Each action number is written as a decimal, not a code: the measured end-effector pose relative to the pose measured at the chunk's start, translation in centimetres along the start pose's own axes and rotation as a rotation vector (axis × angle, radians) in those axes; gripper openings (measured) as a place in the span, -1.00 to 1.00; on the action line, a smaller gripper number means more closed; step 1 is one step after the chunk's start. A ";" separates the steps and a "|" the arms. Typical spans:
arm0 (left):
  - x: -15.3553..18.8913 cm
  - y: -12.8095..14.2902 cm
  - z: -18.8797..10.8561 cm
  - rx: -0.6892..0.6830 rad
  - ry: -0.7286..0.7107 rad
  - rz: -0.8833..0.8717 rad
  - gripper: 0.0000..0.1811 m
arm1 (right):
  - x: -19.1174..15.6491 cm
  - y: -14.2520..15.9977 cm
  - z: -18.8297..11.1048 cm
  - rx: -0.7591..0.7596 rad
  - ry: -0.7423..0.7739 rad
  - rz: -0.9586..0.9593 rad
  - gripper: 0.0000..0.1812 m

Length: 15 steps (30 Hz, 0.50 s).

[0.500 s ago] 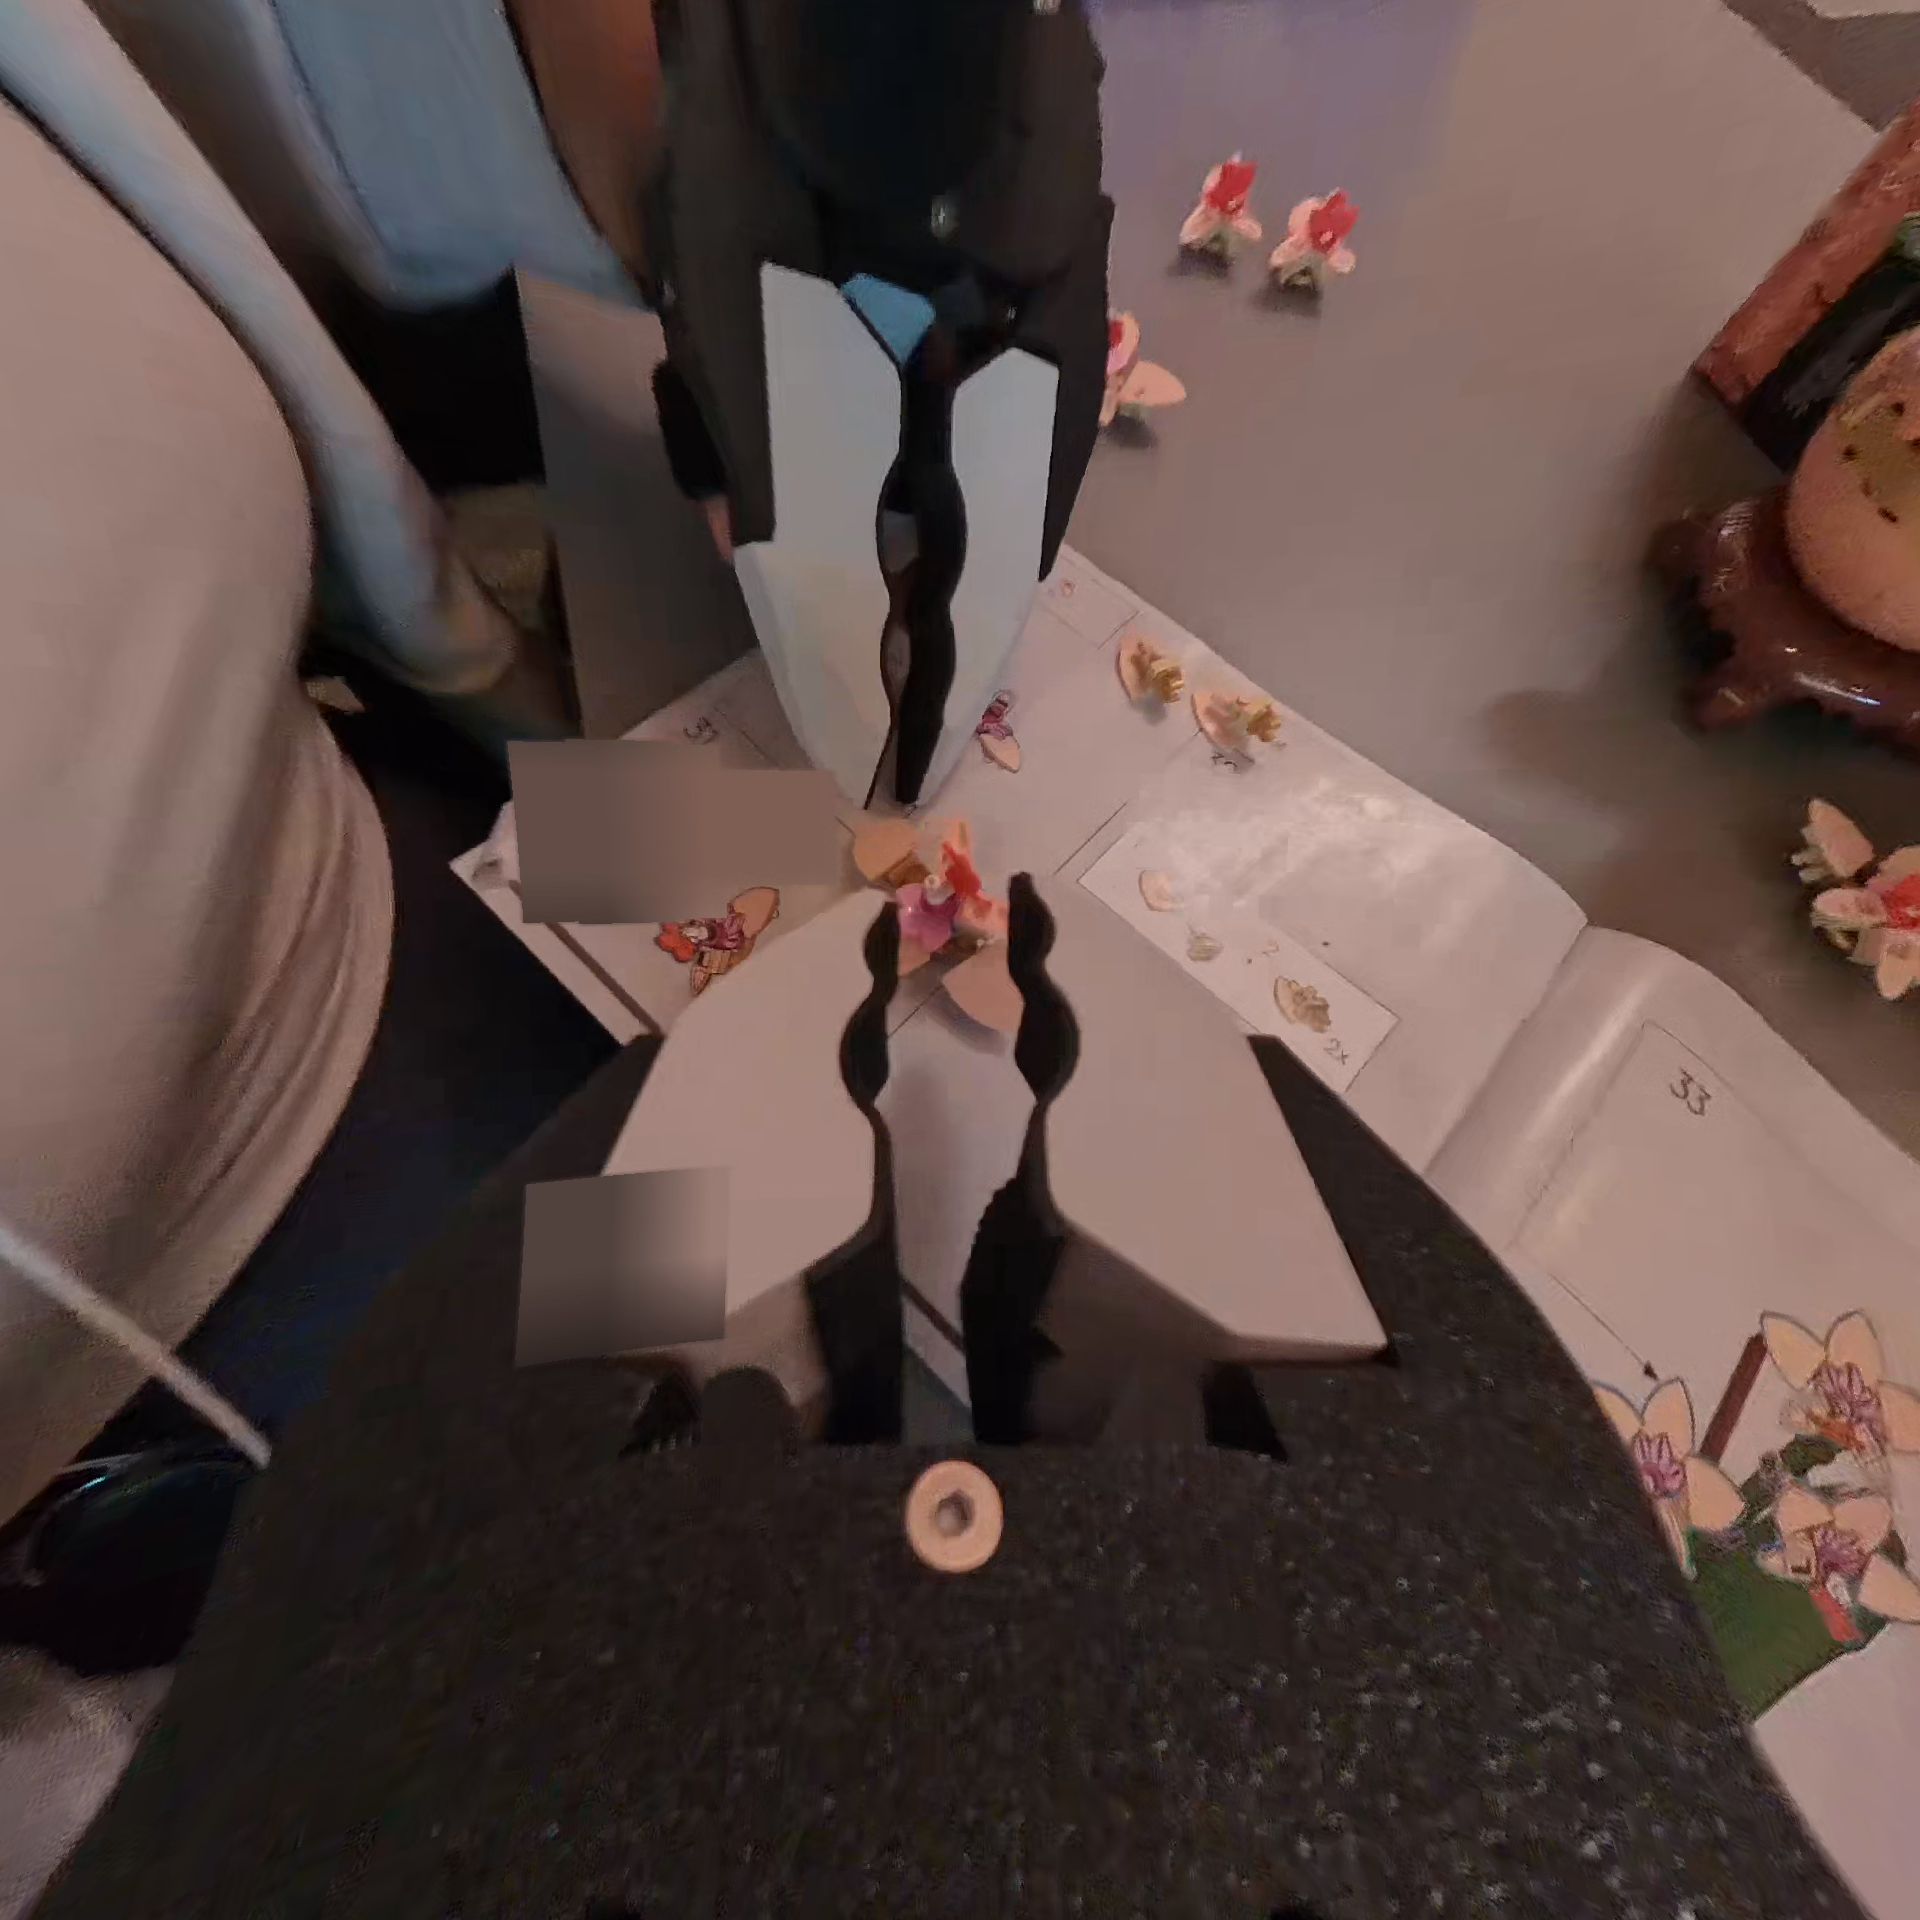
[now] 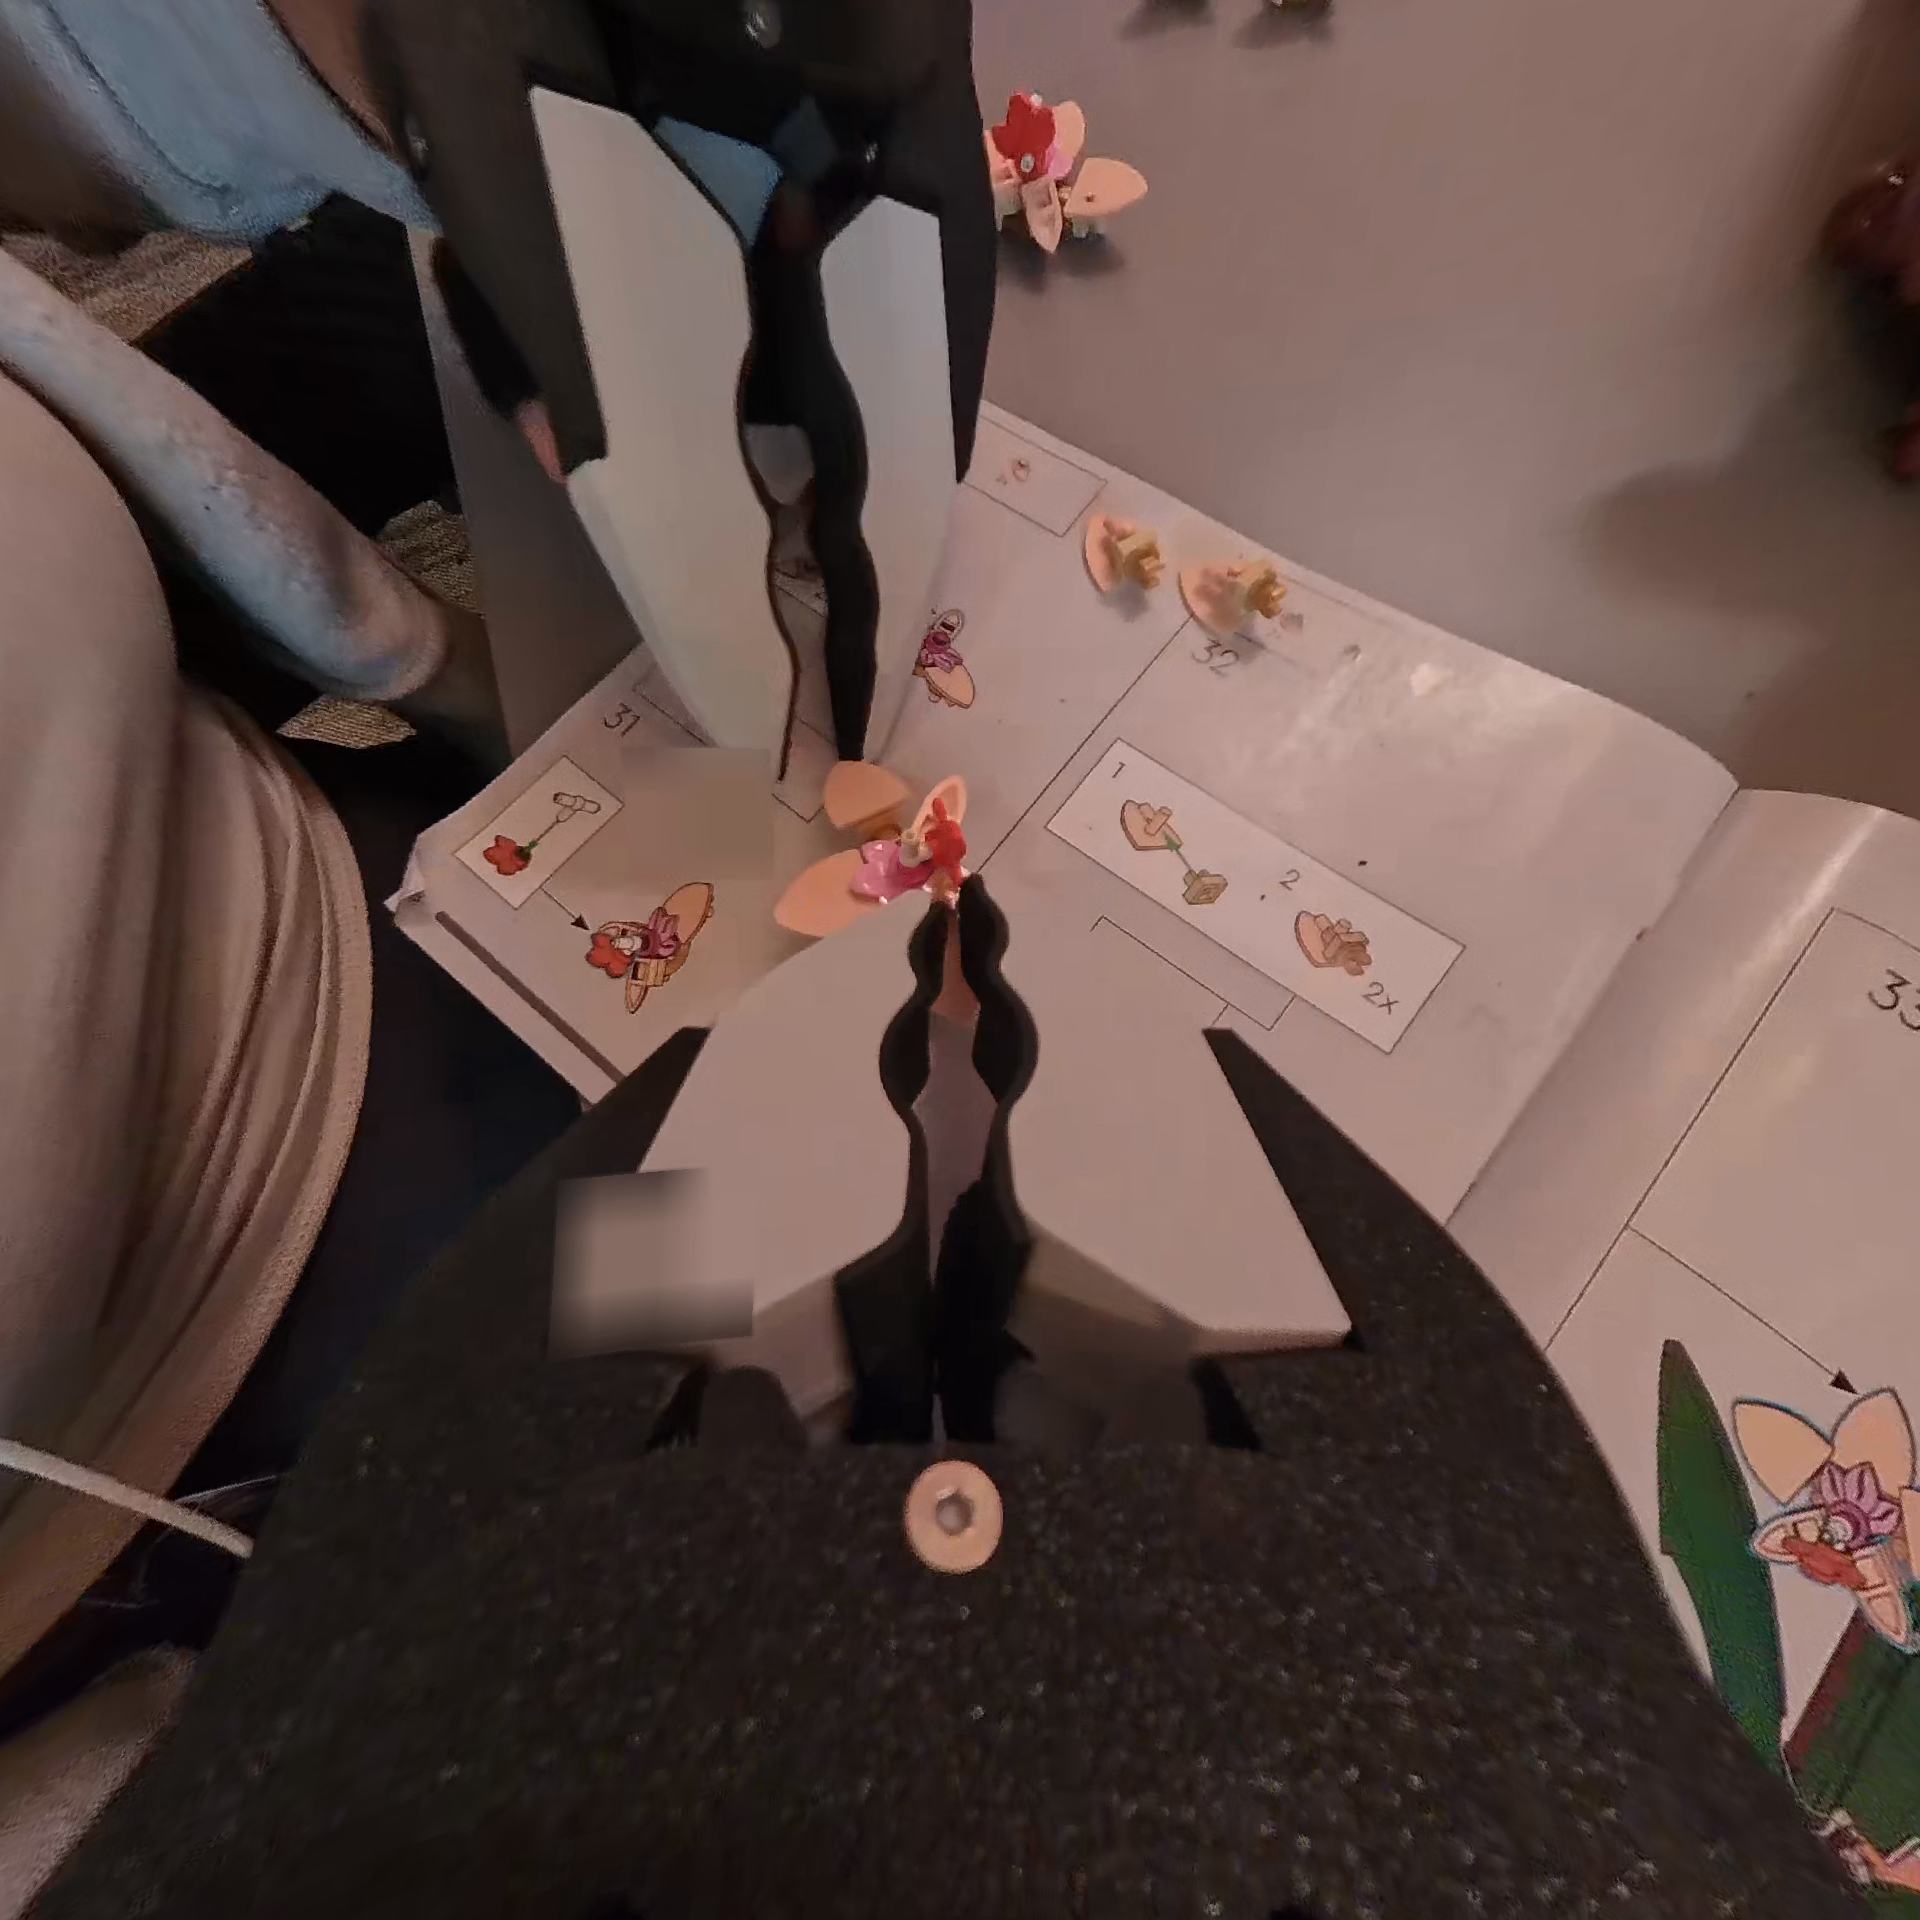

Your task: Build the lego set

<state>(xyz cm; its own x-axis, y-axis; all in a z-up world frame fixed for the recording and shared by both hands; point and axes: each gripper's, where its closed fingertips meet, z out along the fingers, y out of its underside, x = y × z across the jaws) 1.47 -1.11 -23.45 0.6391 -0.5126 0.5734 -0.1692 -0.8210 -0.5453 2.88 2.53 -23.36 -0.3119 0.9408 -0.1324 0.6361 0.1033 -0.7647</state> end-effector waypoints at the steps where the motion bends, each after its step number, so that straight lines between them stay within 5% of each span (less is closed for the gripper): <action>1: -0.2 0.0 0.0 -0.002 0.012 -0.026 -0.87 | 0.0 0.0 0.0 0.001 0.003 -0.003 -0.97; 5: -0.3 -0.2 0.1 -0.021 0.083 -0.135 -0.93 | -0.3 0.0 -0.4 -0.008 -0.008 -0.008 -0.73; 15: 0.8 -1.0 0.5 -0.041 0.184 -0.347 -0.71 | -0.9 0.2 -0.1 0.002 0.008 -0.043 -0.79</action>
<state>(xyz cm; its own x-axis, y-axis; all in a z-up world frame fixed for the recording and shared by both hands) 2.51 -0.62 -22.73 0.5189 -0.2362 0.8215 0.0013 -0.9609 -0.2771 3.37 1.73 -23.26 -0.3338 0.9379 -0.0944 0.6208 0.1434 -0.7707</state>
